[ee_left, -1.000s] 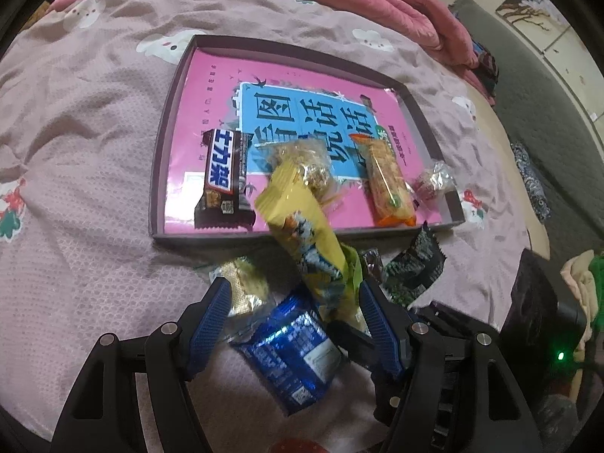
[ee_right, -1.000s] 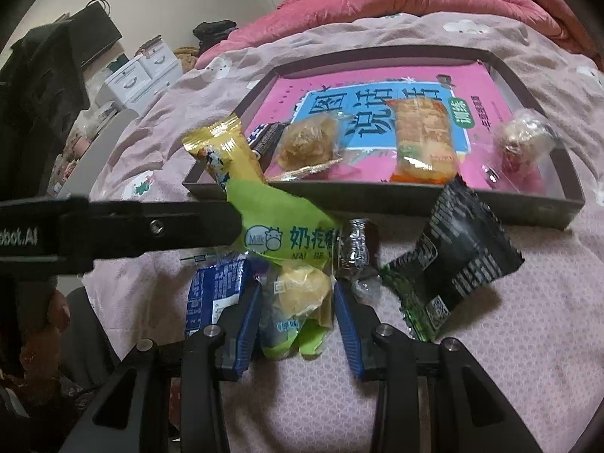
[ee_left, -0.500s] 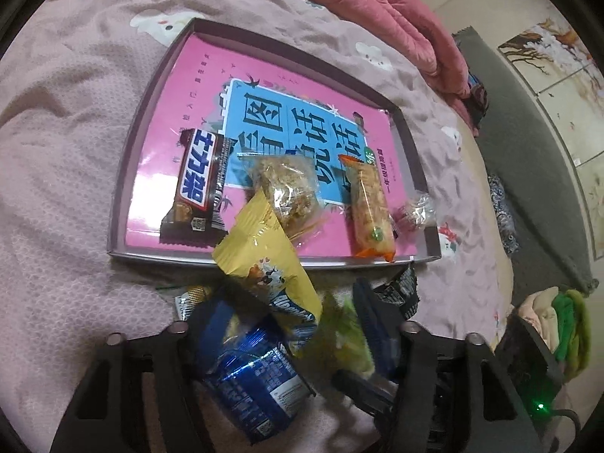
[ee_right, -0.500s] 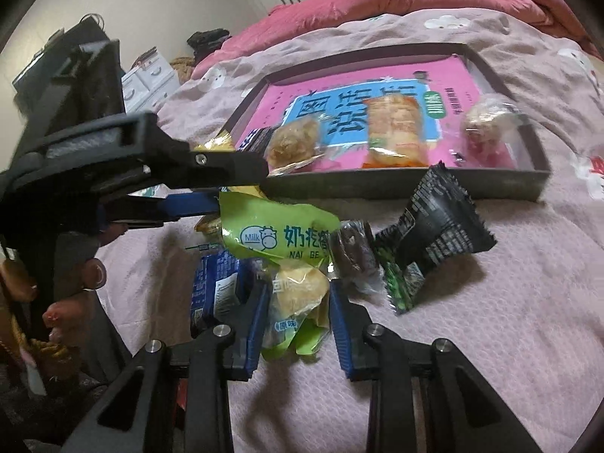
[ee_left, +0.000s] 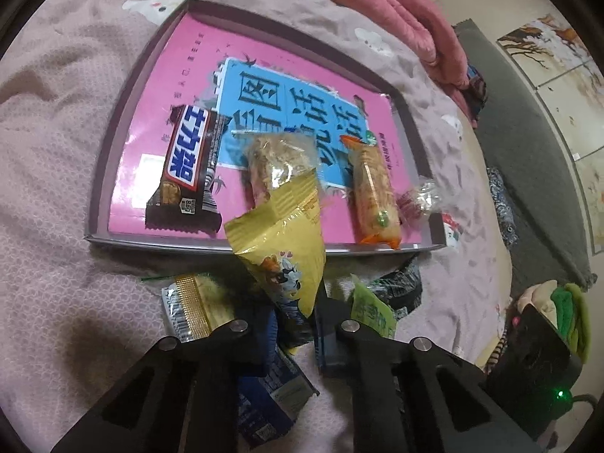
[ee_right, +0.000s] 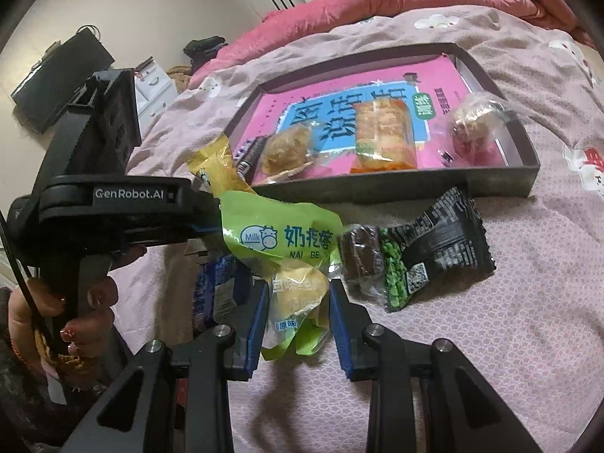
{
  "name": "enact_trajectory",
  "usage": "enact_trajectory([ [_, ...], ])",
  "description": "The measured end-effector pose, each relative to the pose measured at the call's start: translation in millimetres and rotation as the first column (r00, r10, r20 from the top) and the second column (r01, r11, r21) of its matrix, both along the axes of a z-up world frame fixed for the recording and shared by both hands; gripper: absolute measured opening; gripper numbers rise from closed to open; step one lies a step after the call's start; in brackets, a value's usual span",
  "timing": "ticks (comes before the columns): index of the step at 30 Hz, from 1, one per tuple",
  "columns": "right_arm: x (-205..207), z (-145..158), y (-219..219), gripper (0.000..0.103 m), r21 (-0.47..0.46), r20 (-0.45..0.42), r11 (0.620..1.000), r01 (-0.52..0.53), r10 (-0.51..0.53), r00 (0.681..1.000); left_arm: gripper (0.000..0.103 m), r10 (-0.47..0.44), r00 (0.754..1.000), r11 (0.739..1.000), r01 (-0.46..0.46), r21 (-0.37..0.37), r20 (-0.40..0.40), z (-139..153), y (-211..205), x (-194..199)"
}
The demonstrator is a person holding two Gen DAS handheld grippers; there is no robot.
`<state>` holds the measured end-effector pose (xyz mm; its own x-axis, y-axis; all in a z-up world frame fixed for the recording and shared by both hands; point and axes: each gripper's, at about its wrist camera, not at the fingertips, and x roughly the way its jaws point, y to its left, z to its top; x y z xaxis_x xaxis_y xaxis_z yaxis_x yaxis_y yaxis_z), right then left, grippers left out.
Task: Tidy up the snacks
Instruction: 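Lift the yellow packet with the left gripper while the right gripper grasps the green milk-candy bag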
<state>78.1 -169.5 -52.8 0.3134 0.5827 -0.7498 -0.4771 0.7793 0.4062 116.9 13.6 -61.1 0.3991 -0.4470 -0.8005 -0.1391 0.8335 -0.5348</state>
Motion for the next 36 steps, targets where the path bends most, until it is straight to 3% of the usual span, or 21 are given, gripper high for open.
enact_trajectory([
  [22, -8, 36, -5, 0.032, 0.082, 0.141, 0.997, 0.001, -0.012, 0.99, 0.016, 0.044, 0.99, 0.998, -0.05, 0.046, 0.136, 62, 22, -32],
  [36, -1, 51, -22, 0.032, 0.038, 0.241, 0.995, 0.093, -0.099, 0.965, 0.016, 0.054, 0.98, 0.989, -0.079, 0.122, 0.193, 85, 23, -35],
])
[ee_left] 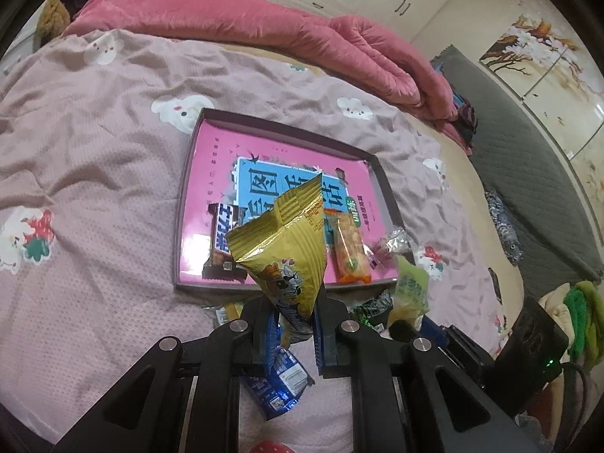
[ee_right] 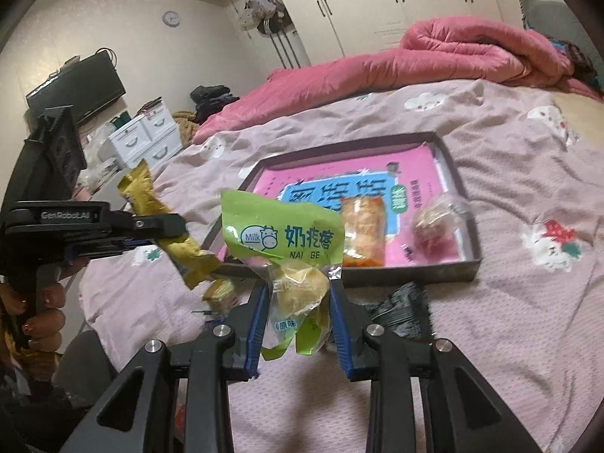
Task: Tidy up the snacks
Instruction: 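Lift the yellow packet with the left gripper while the right gripper grasps the green milk-candy bag, then carry the yellow packet and green bag over the tray with both grippers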
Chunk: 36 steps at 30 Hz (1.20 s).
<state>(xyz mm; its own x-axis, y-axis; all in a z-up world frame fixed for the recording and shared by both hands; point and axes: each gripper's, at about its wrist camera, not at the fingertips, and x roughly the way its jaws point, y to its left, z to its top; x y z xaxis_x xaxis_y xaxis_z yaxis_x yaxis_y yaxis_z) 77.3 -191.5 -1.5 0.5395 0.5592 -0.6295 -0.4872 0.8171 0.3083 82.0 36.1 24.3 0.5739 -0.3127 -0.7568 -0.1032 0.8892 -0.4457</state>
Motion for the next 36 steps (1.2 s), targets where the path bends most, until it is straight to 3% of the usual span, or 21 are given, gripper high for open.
enact_trajectory([
  [21, 12, 15, -25, 0.032, 0.028, 0.068, 0.994, 0.104, -0.105, 0.992, 0.016, 0.036, 0.997, 0.999, -0.037, 0.02, 0.066, 13, 4, 13],
  [36, 19, 13, -29, 0.032, 0.027, 0.071, 0.99, 0.138, -0.139, 0.988, 0.016, 0.104, 0.994, 0.99, -0.1, -0.098, 0.029, -20, 13, 38],
])
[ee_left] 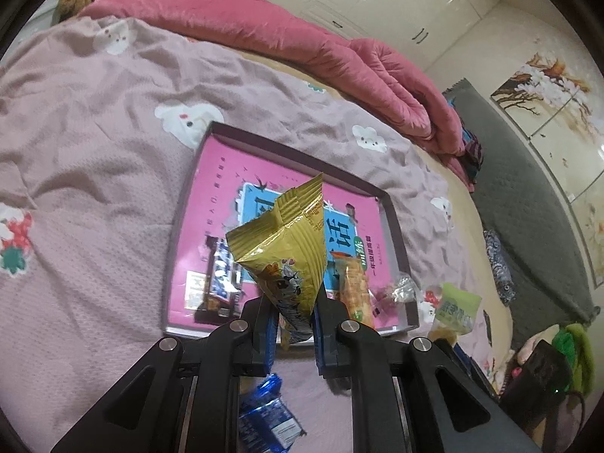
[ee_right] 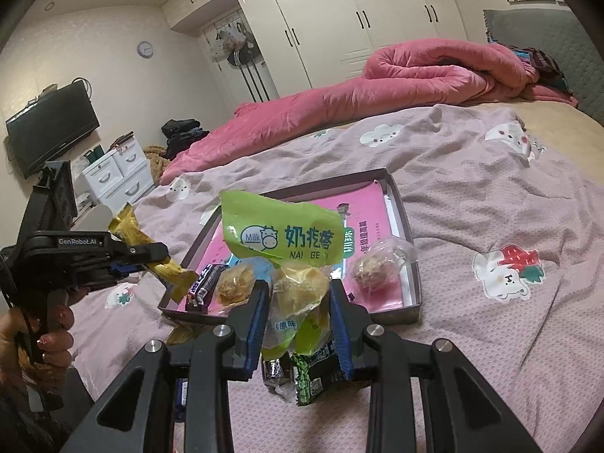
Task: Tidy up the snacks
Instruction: 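Carry the yellow packet and green bag over the tray with both grippers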
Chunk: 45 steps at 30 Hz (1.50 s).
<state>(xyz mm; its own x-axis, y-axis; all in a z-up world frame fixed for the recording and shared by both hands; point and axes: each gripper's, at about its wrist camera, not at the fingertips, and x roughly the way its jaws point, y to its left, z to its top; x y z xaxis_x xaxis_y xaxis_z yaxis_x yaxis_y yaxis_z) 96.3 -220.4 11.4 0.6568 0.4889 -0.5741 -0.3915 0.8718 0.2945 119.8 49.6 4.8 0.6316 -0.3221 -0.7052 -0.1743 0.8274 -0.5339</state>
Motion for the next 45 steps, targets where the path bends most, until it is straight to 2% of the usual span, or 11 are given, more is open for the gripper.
enact_trajectory([
  [9, 6, -3, -1, 0.032, 0.0, -0.006, 1.0, 0.015, -0.015, 1.0, 0.016, -0.022, 1.0, 0.998, 0.022, -0.064, -0.004, -18, -19, 18],
  [19, 14, -5, -1, 0.032, -0.01, 0.004, 0.999, 0.035, -0.035, 0.999, 0.016, -0.04, 0.999, 0.998, 0.039, -0.05, -0.004, -36, -38, 27],
  [30, 23, -9, 3, 0.032, -0.026, 0.002, 0.999, 0.034, -0.034, 0.999, 0.016, -0.051, 0.999, 0.998, 0.051, 0.032, -0.007, -51, -41, 23],
  [45, 46, -20, 18, 0.032, -0.043, -0.036, 0.999, 0.001, -0.003, 0.999, 0.02, -0.015, 0.999, 1.0, 0.015, 0.007, -0.04, -66, -23, 20],
])
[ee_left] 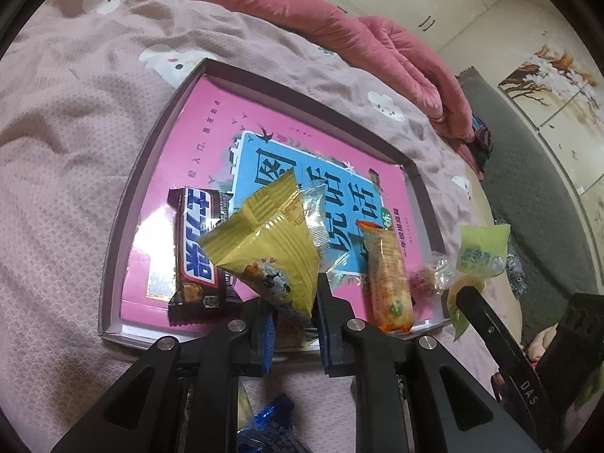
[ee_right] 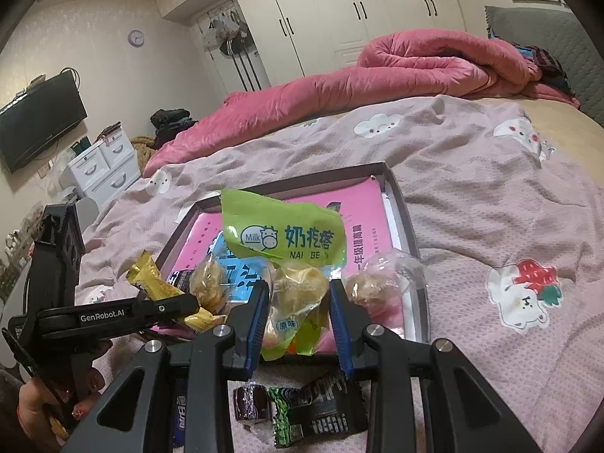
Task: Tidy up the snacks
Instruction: 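Carry the yellow packet and green bag over the tray with both grippers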
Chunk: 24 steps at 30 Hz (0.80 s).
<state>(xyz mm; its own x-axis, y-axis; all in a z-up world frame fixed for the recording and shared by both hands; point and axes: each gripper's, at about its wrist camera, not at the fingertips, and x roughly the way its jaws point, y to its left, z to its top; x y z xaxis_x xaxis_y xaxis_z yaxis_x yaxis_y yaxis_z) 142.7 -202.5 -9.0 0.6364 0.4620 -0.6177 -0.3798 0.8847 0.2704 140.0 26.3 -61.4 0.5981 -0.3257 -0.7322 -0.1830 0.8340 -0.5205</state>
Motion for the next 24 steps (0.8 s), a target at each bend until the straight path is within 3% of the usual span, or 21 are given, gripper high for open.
enact_trajectory([
  [24, 23, -27, 5, 0.033, -0.011, -0.103, 1.0, 0.013, -0.014, 0.995, 0.021, -0.027, 1.0, 0.998, 0.027, 0.059, -0.007, 0, -8, 10],
])
